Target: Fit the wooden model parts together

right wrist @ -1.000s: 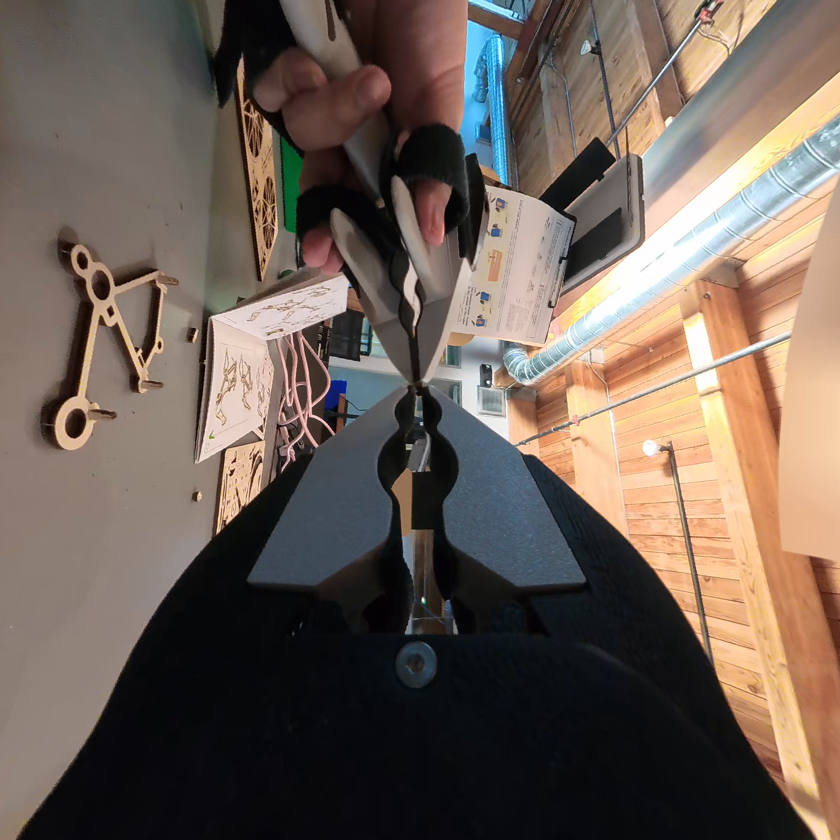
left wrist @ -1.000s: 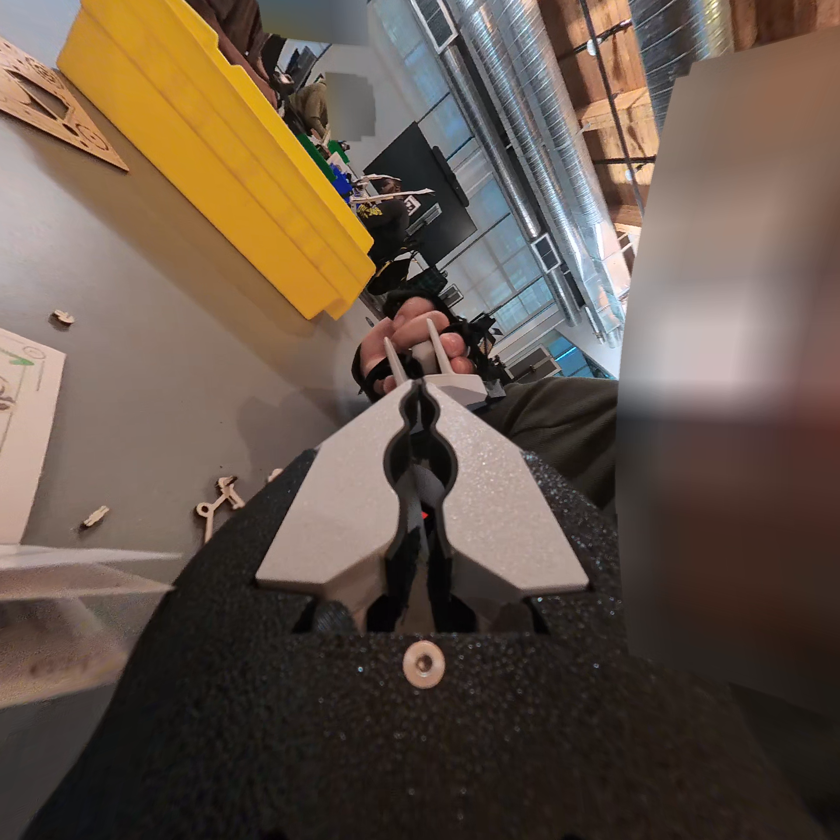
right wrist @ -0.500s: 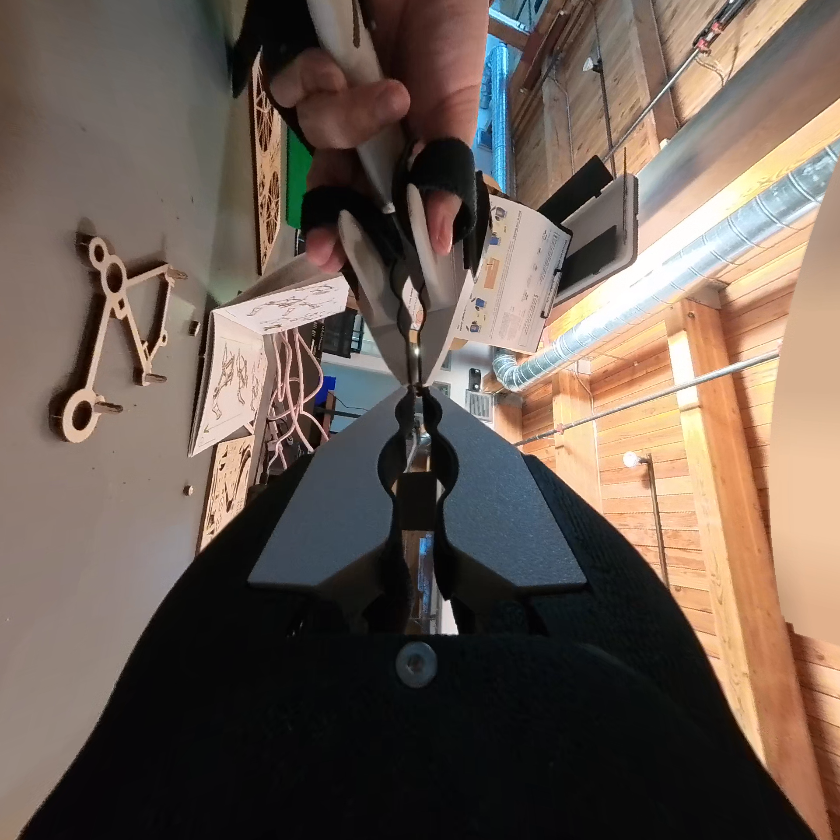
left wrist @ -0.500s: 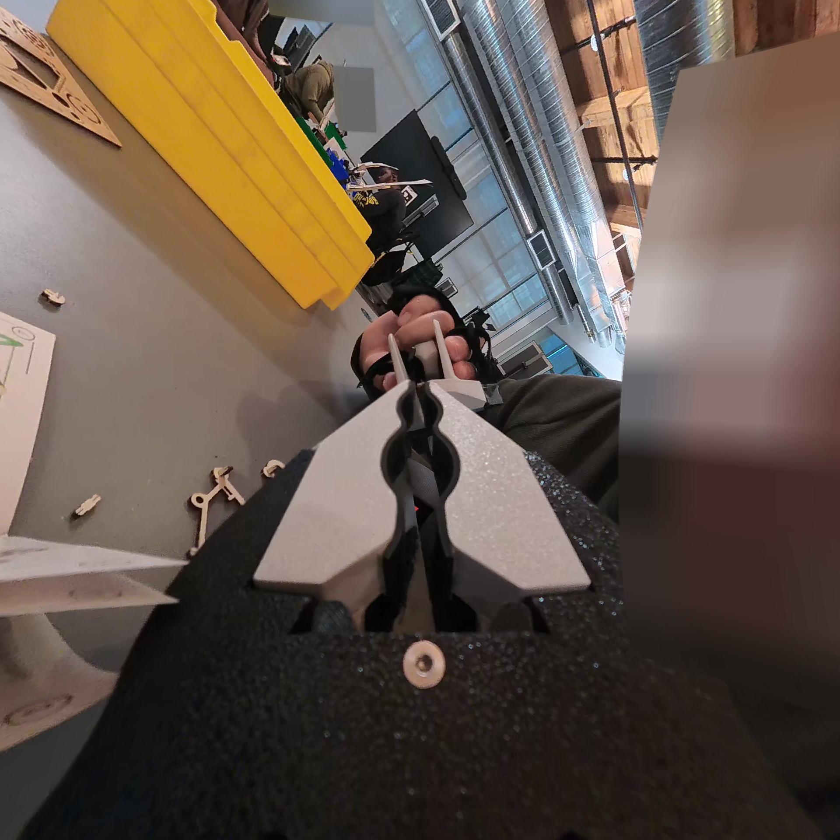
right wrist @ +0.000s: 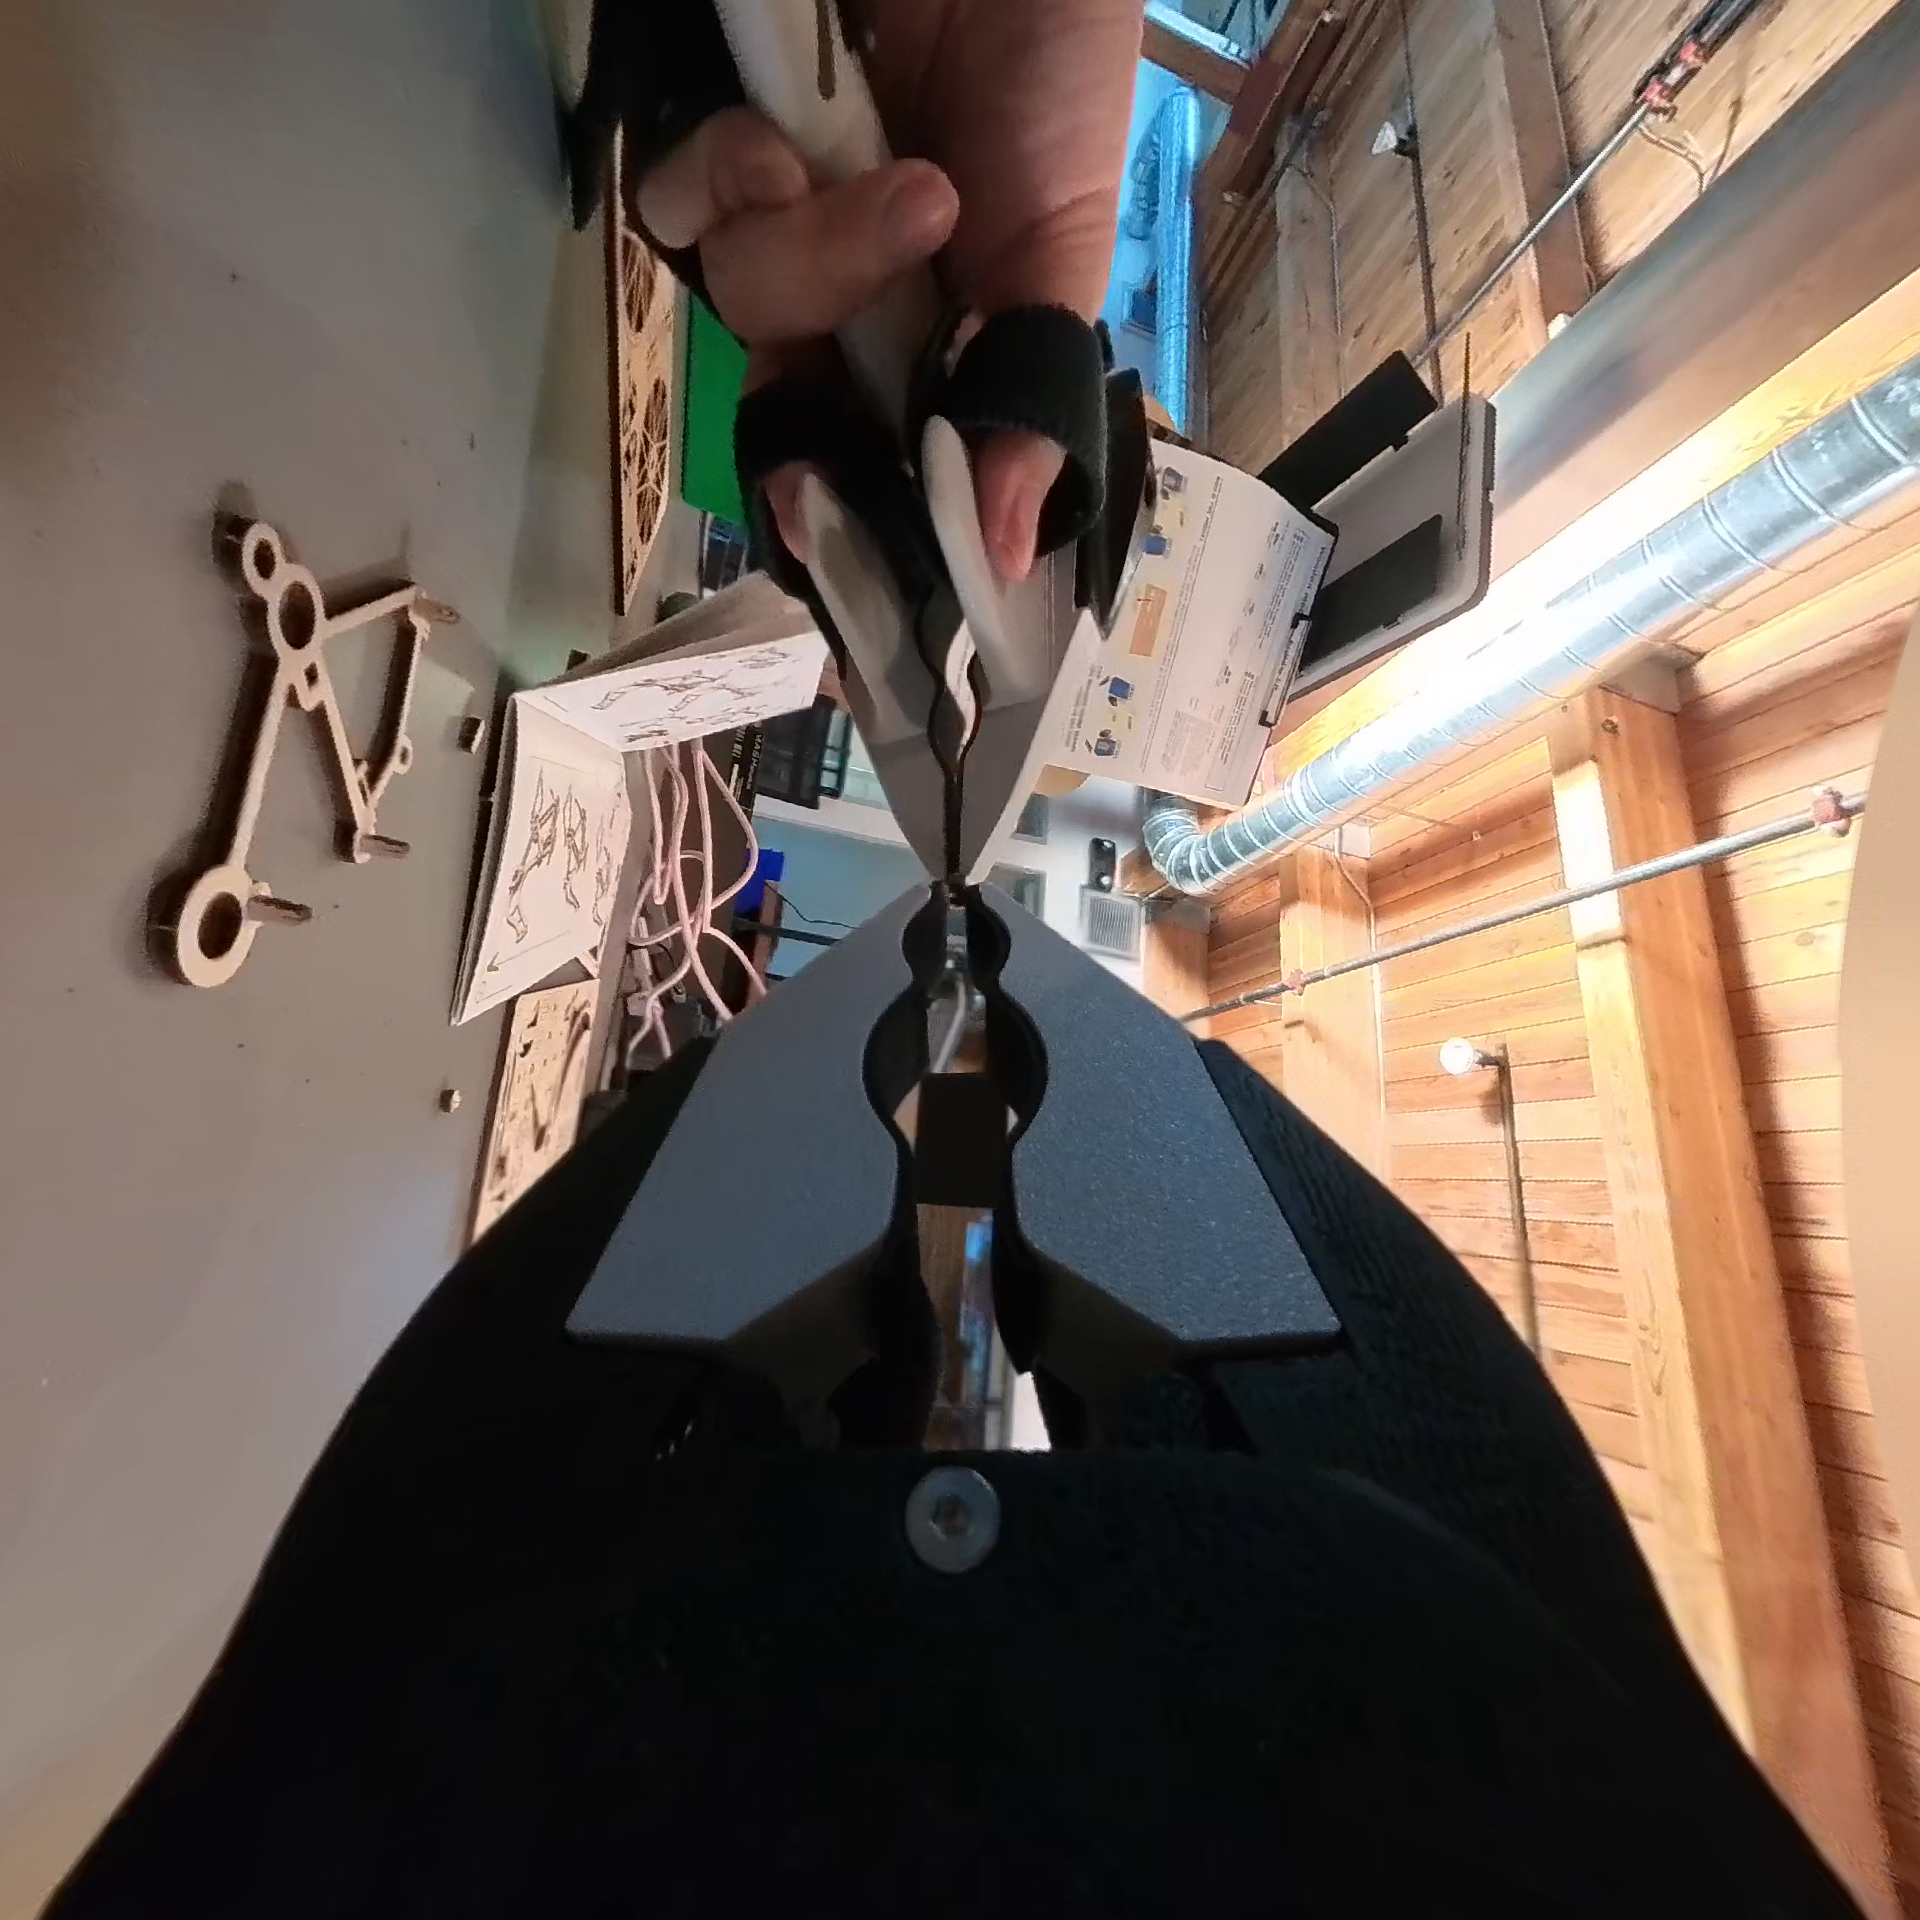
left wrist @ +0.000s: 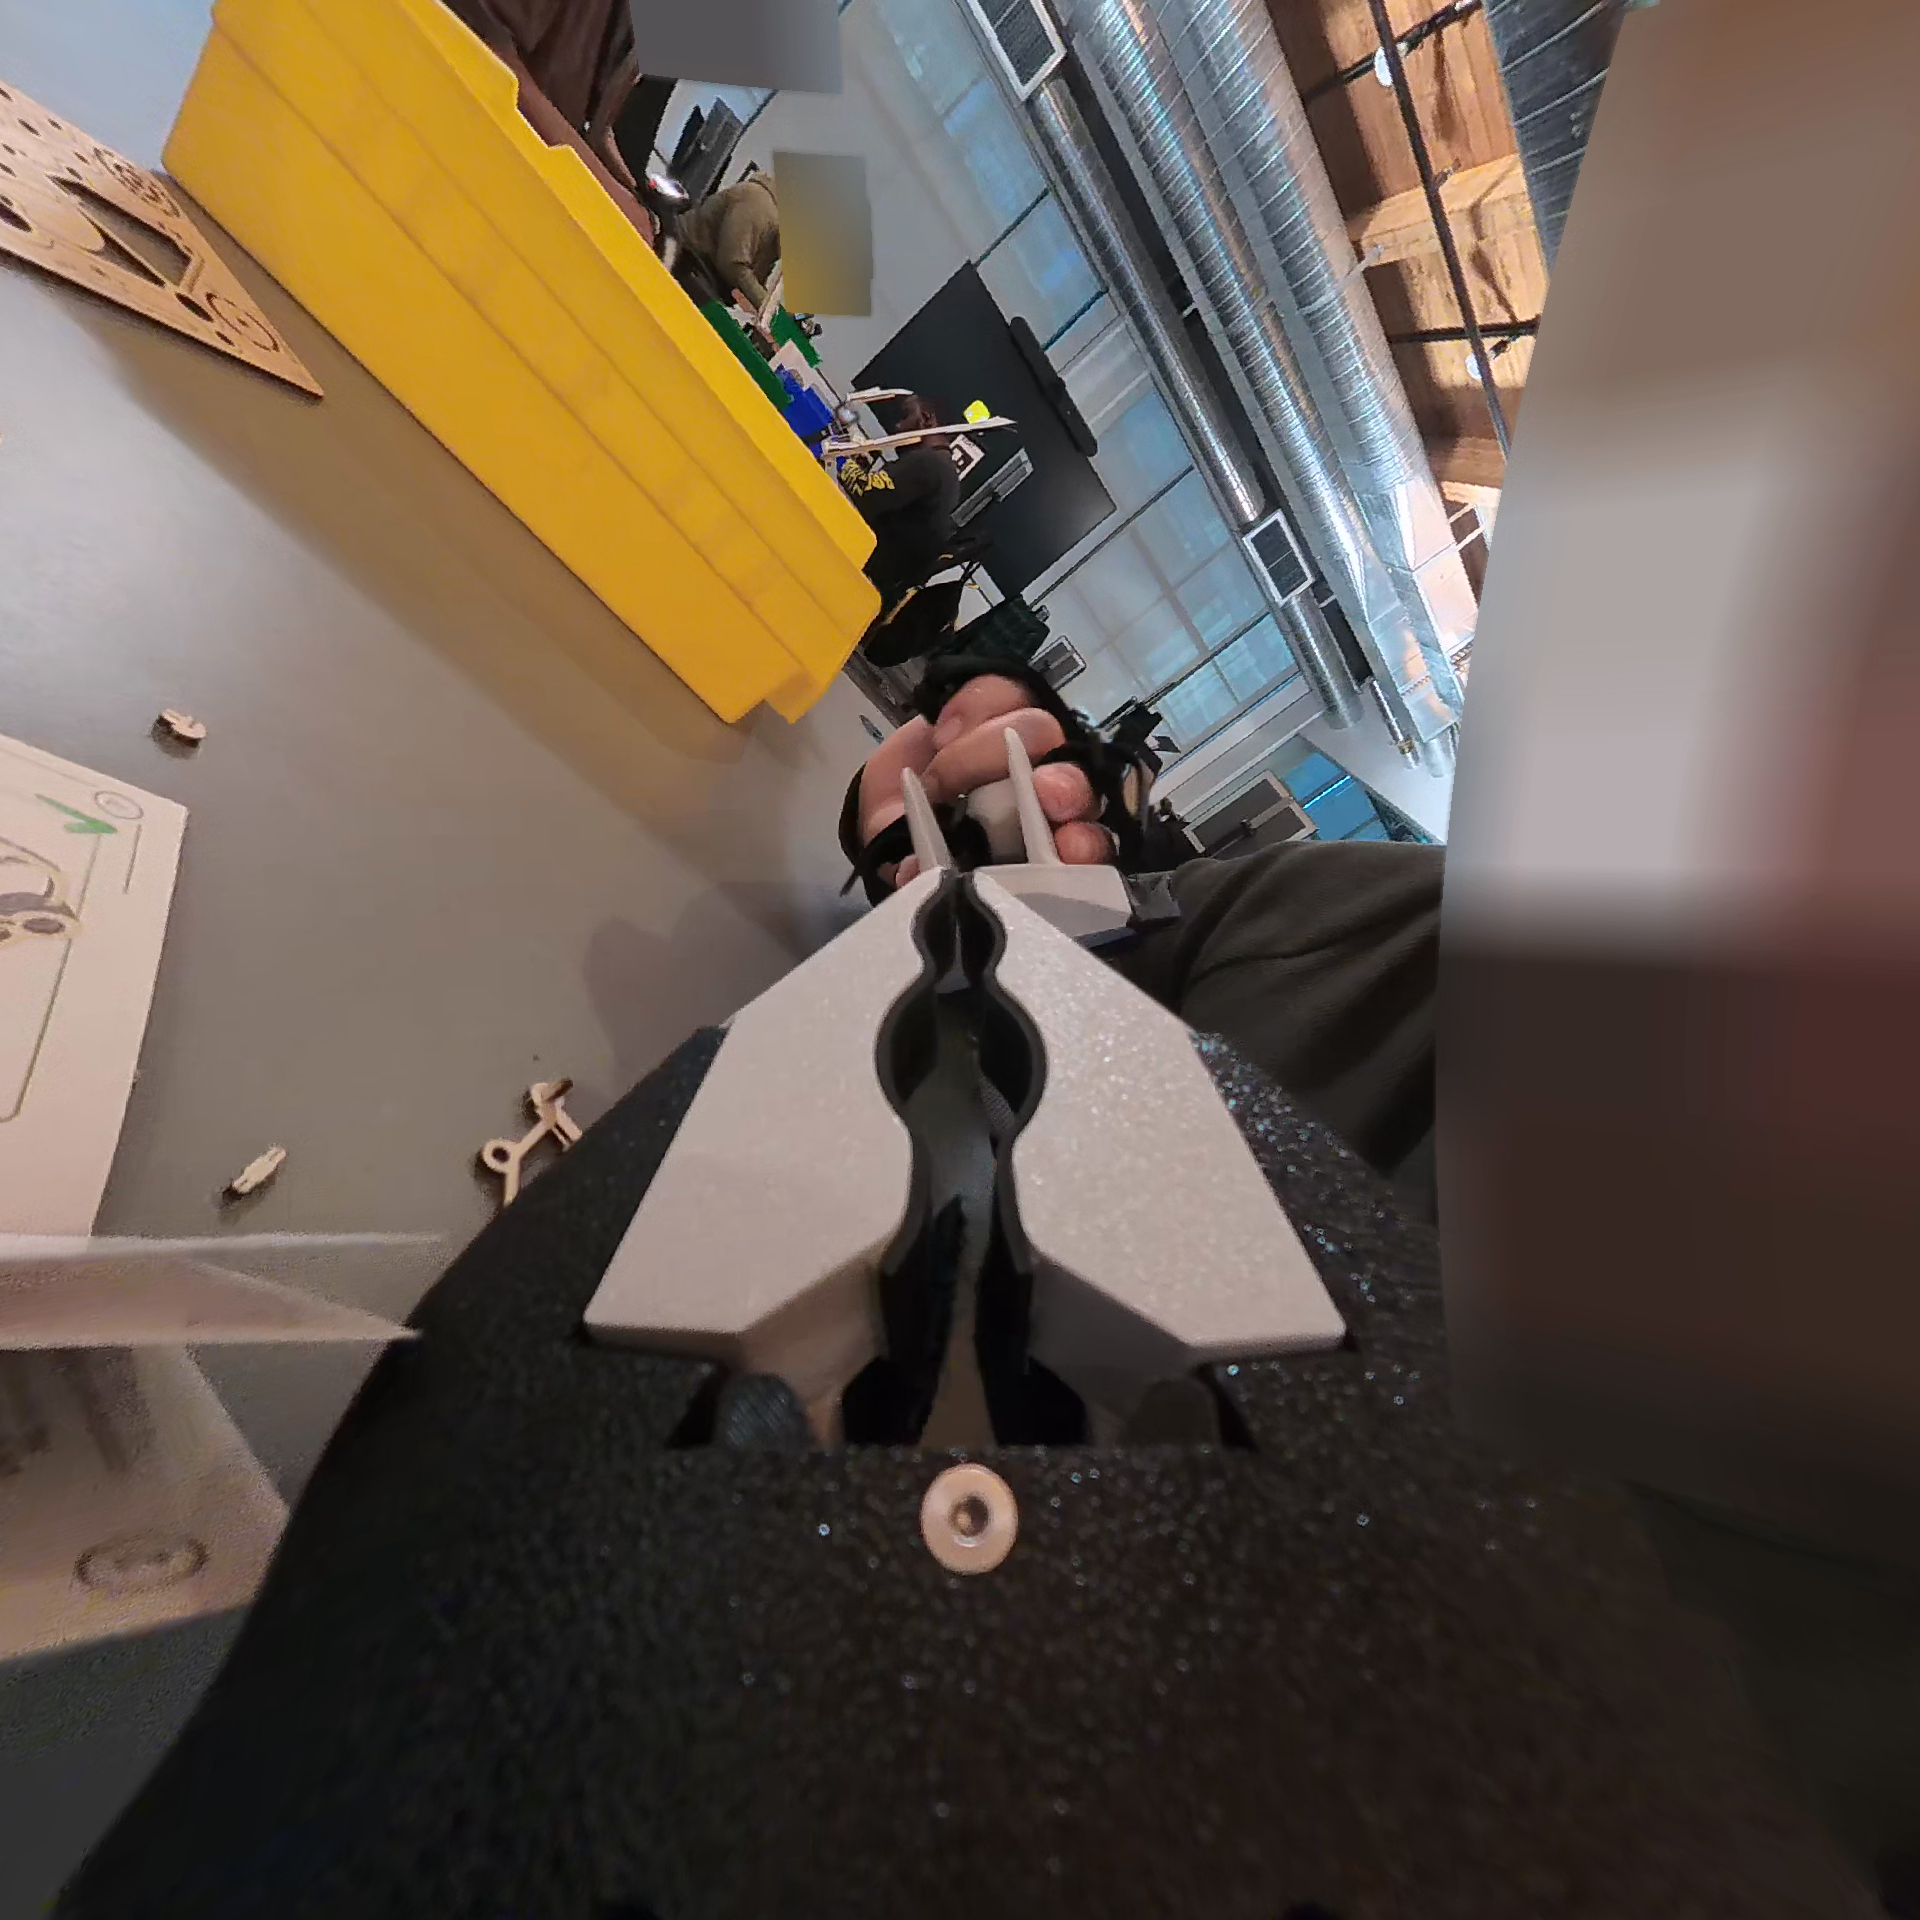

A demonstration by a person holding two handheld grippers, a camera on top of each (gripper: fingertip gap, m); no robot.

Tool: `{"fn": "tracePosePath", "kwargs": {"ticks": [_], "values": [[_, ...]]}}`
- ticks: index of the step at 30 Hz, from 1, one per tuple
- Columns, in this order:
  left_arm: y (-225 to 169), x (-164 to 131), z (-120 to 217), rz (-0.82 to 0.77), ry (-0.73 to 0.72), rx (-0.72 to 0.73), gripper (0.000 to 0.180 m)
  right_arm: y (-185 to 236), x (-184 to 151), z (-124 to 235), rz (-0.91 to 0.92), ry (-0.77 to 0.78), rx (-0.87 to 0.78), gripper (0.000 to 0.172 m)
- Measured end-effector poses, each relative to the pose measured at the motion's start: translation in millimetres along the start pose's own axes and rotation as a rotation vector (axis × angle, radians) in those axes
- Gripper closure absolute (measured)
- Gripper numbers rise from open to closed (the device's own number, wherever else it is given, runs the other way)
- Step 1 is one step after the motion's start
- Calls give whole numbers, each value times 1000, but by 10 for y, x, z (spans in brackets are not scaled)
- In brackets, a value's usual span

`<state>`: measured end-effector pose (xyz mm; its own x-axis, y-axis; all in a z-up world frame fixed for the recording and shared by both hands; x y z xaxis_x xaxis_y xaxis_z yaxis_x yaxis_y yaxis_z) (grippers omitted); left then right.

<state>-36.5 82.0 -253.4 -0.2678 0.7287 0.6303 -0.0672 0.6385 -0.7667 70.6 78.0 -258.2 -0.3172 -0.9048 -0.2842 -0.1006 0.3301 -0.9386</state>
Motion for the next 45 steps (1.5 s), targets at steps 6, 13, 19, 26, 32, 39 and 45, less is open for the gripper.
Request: {"fn": "tracePosePath", "kwargs": {"ticks": [6, 13, 19, 26, 32, 39, 45], "values": [[-2, 0, 0, -35, 10, 17, 180, -17, -46, -6, -174, 2, 64, 163], [25, -1, 13, -96, 44, 80, 180, 27, -178, -28, -497, 1, 227, 166], [83, 6, 42, -243, 92, 237, 180, 268, -316, -63, -617, 71, 426, 169], [75, 1, 30, -406, 145, 361, 180, 566, -536, 62, -1430, 42, 1061, 162], [62, -4, 24, -450, 172, 386, 180, 726, -488, 104, -1546, 49, 1214, 160], [71, -31, -3, -451, 194, 380, 180, 724, -436, 69, -1488, 69, 1178, 164], [81, -54, -20, -446, 214, 374, 180, 737, -407, 65, -1467, 67, 1179, 166]]}}
Point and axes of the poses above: each gripper's, where its closed fingertips meet, z back along the fingers, x out of its top, y = z × x across the jaws, the point moved 6 cm from there along z, back along the fingers, and after that the axes turned 4 degrees about -x, right-handed, at the moved point
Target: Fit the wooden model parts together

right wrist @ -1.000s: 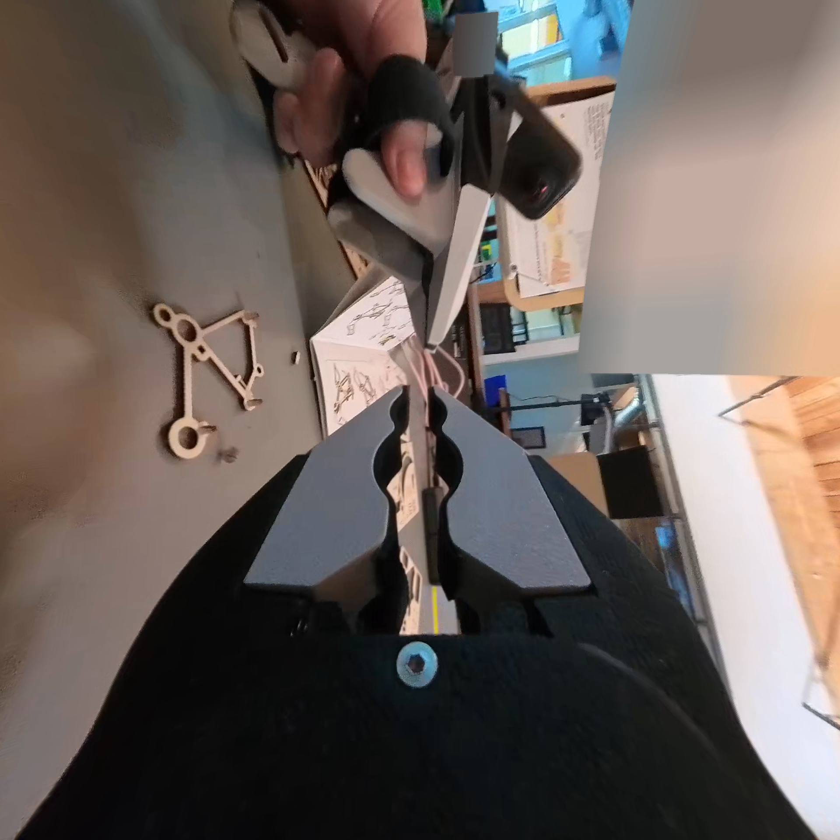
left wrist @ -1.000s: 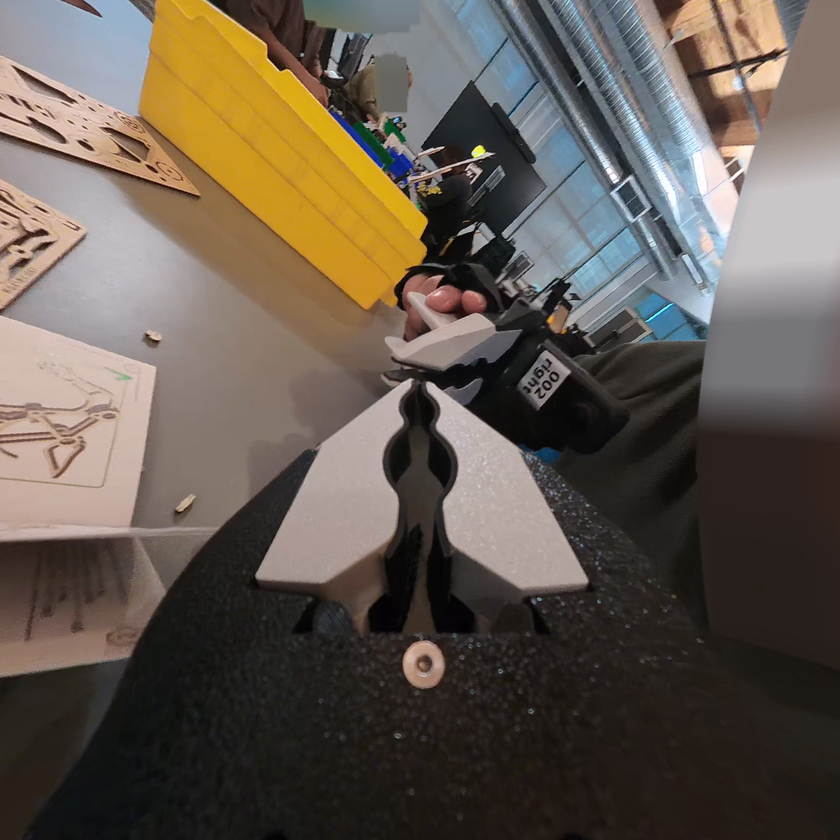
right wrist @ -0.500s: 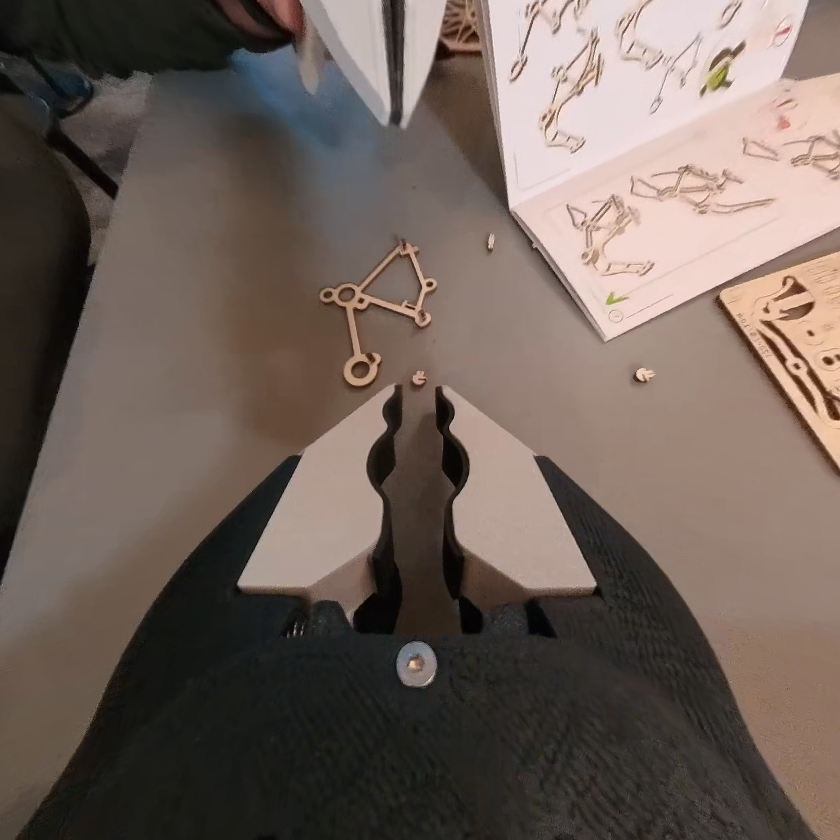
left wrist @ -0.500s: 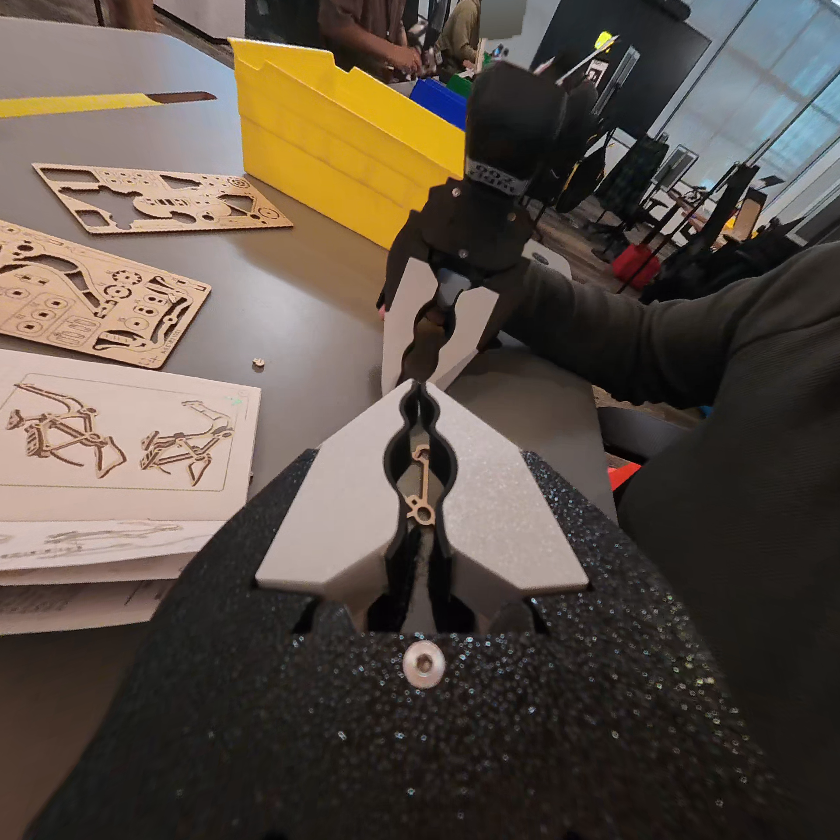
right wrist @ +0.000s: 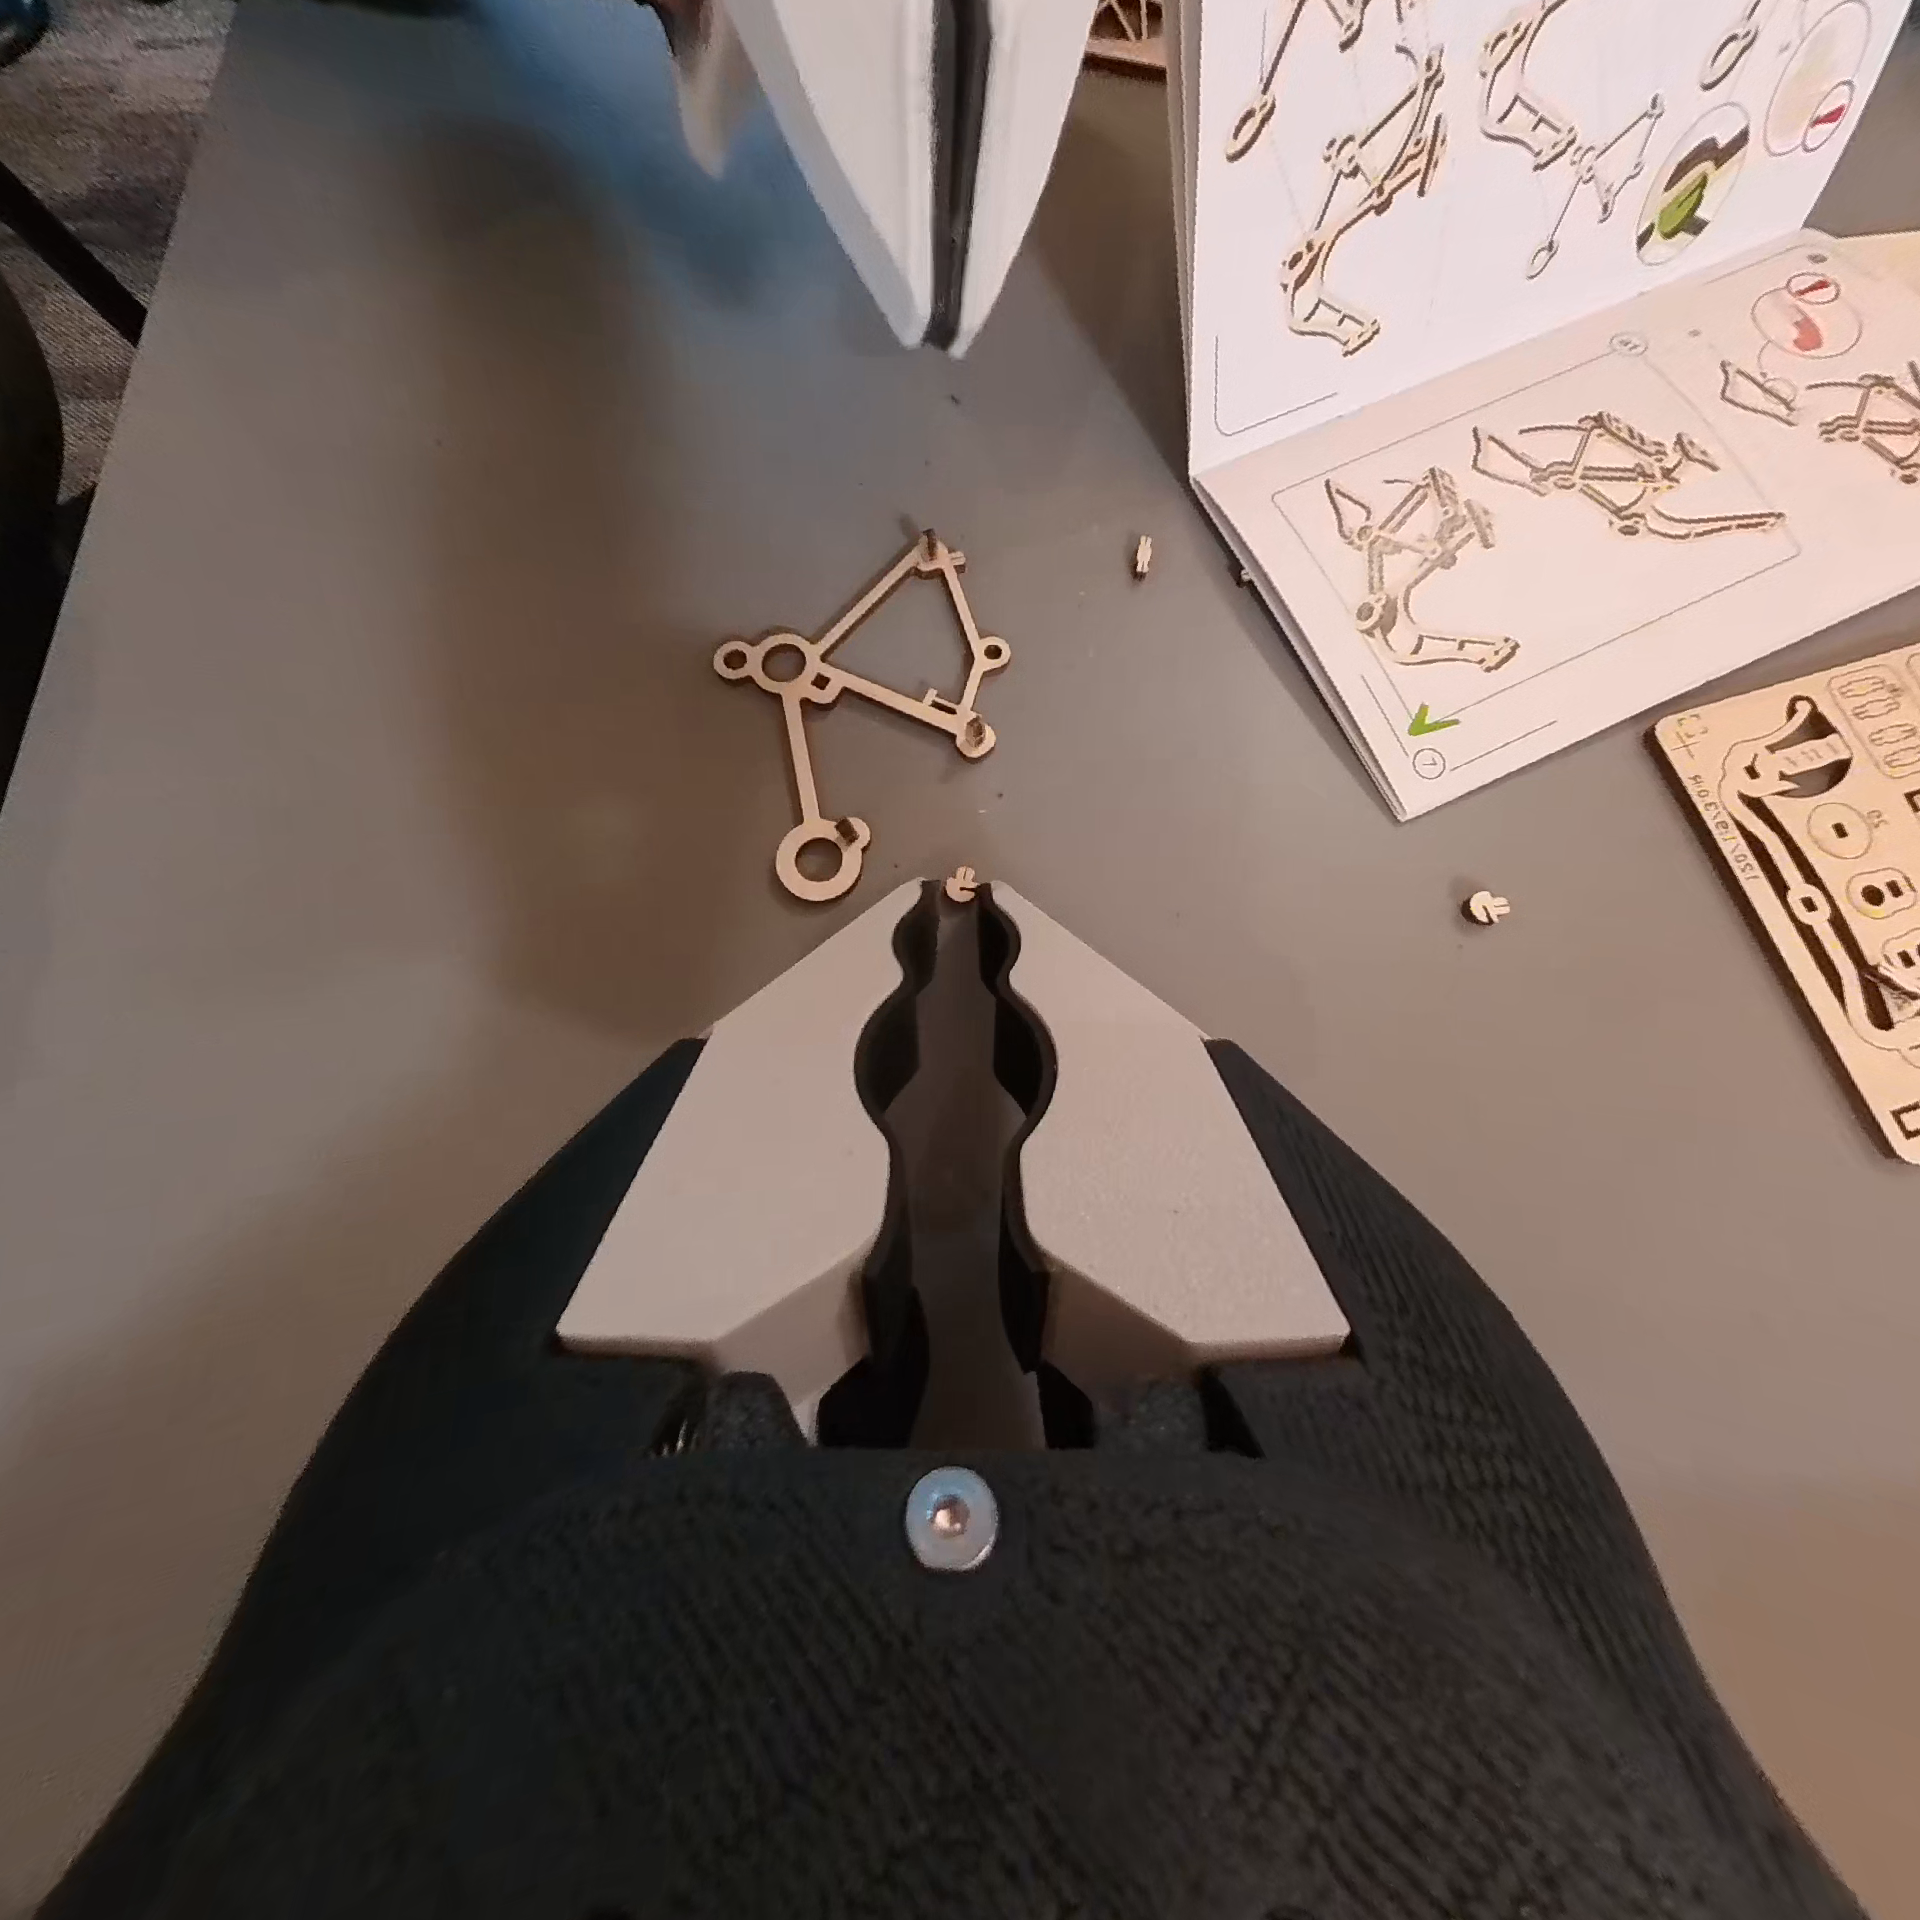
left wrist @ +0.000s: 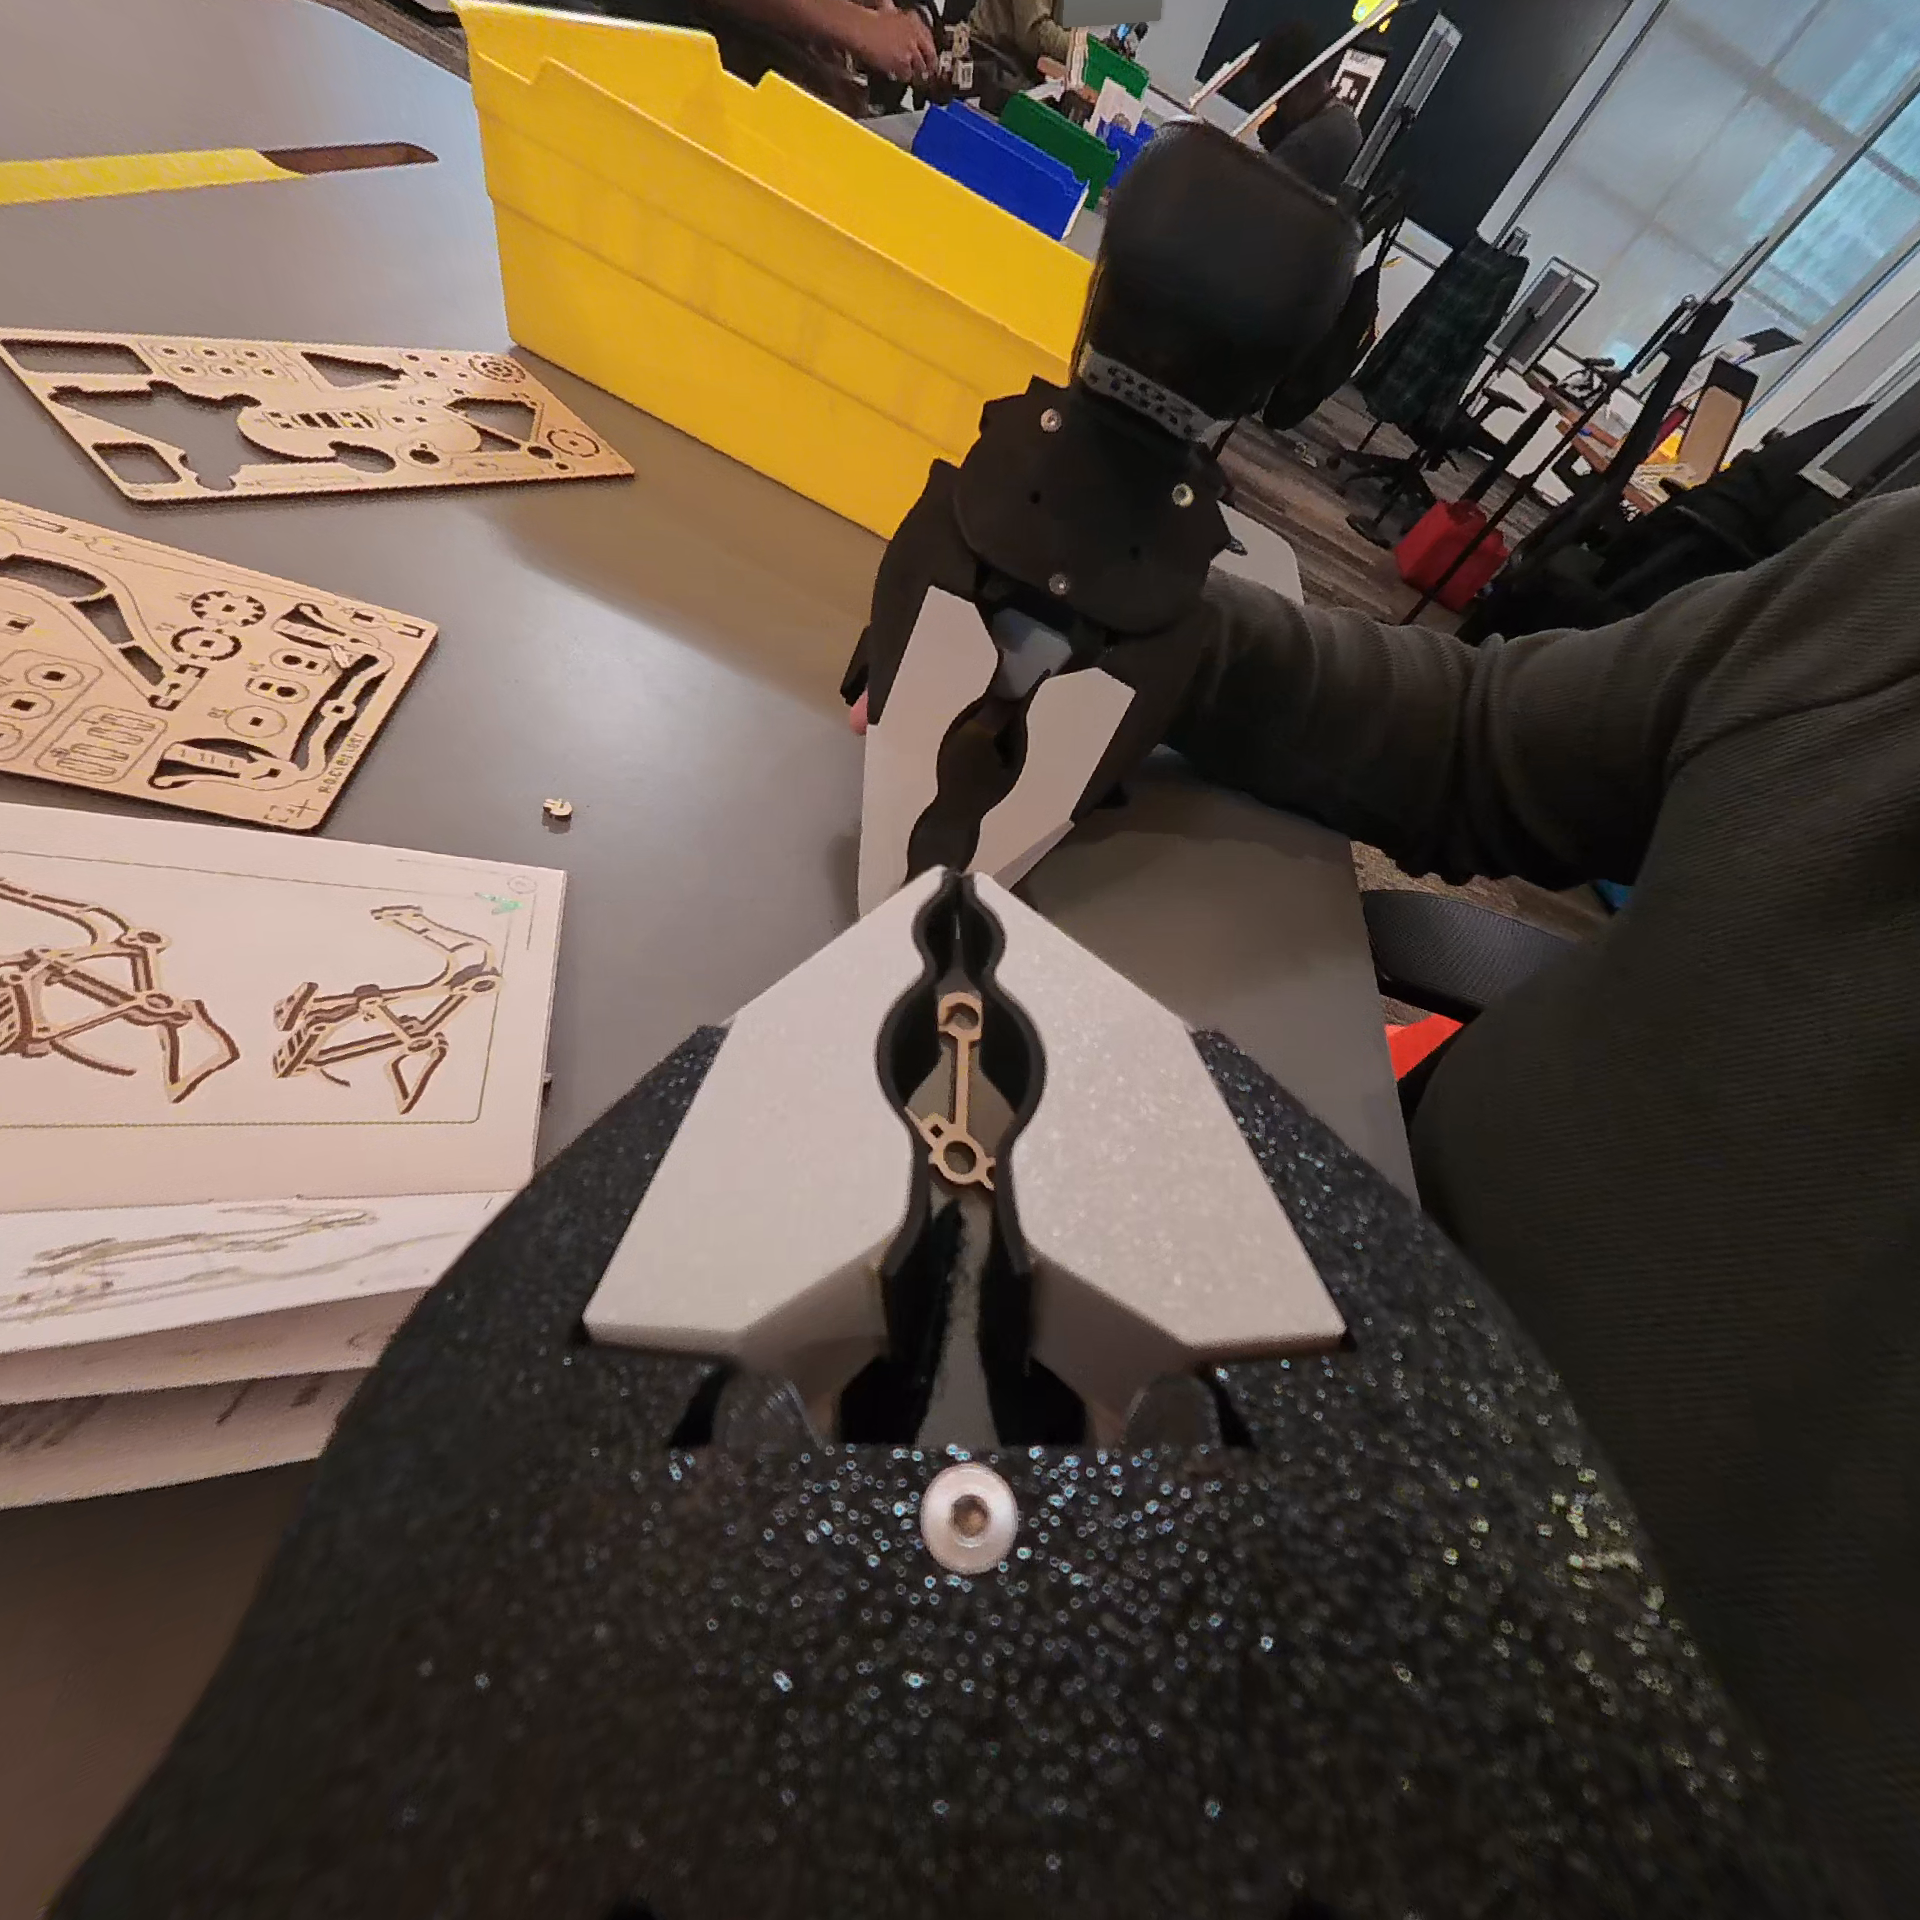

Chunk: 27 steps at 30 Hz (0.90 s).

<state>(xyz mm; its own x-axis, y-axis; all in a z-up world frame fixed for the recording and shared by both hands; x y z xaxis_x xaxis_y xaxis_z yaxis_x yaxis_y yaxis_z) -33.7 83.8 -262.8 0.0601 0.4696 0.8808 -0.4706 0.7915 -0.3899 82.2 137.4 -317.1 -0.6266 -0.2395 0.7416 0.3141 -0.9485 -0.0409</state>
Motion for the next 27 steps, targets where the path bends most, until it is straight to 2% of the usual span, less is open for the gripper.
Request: {"fn": "tracePosePath", "kwargs": {"ticks": [14, 21, 27], "values": [[-84, -28, -82, -71, 14, -41, 180, -14, 0, -7, 10, -1, -23, 168], [-139, -60, -165, -315, -76, 89, 180, -42, -23, 26, 10, 14, -38, 168], [-208, -99, -260, -453, -101, 100, 180, -58, -42, 44, 14, 16, -44, 168]]}}
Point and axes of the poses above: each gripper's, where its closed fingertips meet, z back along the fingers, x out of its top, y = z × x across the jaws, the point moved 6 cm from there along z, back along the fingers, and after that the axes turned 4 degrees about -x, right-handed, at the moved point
